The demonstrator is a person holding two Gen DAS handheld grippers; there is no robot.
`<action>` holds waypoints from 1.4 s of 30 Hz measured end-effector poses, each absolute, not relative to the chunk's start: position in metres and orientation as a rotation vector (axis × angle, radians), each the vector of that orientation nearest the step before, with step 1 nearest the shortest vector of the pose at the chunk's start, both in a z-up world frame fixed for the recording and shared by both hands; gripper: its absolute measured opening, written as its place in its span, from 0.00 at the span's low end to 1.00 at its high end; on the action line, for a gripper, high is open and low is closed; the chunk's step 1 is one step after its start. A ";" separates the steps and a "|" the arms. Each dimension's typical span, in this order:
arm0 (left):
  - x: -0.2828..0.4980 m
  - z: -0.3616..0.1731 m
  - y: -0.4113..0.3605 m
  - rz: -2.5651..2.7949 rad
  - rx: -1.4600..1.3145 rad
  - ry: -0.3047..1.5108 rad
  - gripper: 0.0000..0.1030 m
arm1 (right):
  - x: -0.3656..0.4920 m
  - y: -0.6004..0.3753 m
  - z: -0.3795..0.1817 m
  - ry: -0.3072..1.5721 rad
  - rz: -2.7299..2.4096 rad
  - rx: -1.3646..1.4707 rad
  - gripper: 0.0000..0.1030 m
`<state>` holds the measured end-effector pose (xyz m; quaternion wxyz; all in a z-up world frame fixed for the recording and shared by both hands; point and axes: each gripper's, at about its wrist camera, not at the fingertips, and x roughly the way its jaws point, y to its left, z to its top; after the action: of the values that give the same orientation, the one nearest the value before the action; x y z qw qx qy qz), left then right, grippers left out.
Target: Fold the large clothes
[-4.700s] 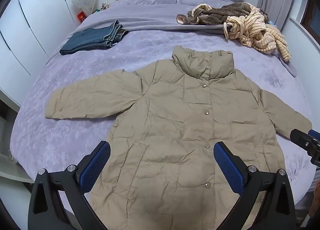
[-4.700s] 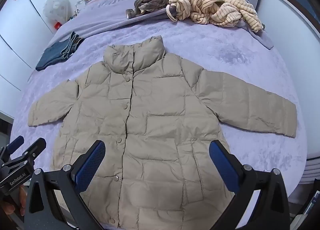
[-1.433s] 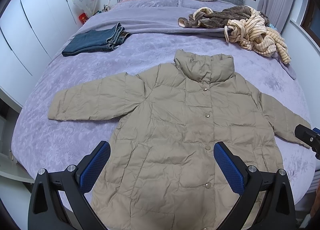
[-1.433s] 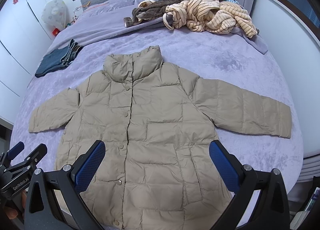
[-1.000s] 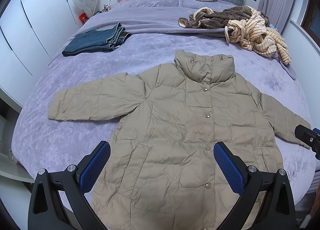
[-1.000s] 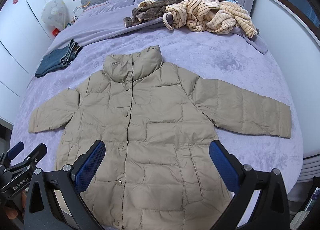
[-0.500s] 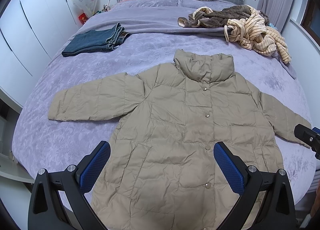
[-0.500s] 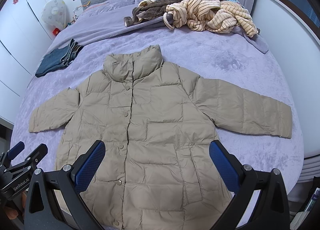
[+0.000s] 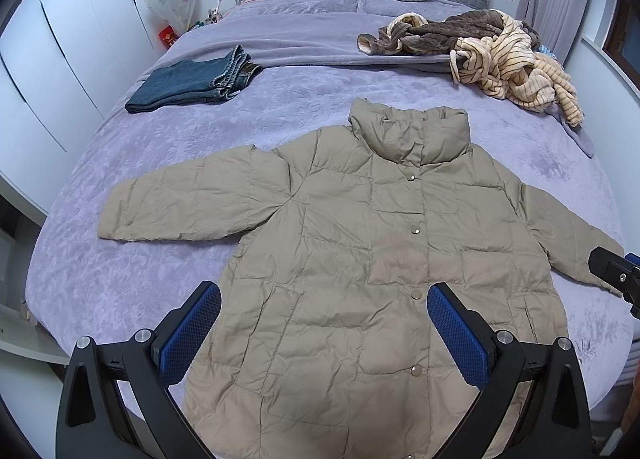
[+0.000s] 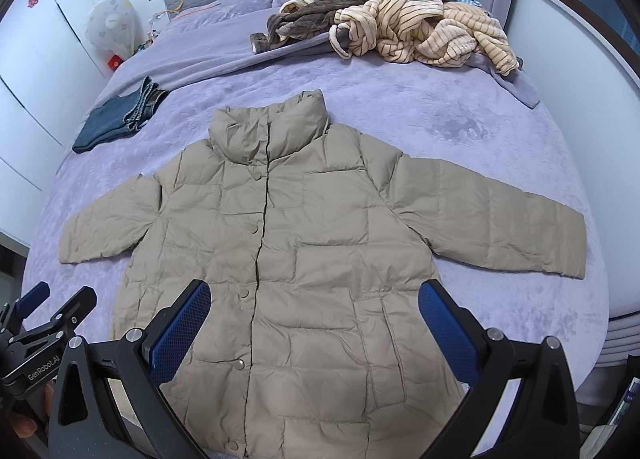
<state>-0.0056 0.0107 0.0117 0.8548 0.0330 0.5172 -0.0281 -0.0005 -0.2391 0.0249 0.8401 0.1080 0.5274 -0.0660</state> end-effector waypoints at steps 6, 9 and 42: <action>-0.005 0.011 0.011 -0.058 0.071 1.088 1.00 | 0.000 -0.239 0.026 1.115 -0.139 0.229 1.00; -0.005 0.011 0.011 -0.058 0.071 1.089 1.00 | 0.000 -0.239 0.026 1.115 -0.139 0.231 1.00; 0.058 -0.074 0.126 -0.189 -0.140 1.253 1.00 | 0.036 -0.153 -0.032 1.181 -0.038 0.413 1.00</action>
<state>0.0585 0.1255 -0.0740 0.8035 -0.0654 0.5851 -0.0883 0.0365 -0.1531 -0.0318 0.8105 0.1933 0.5526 -0.0177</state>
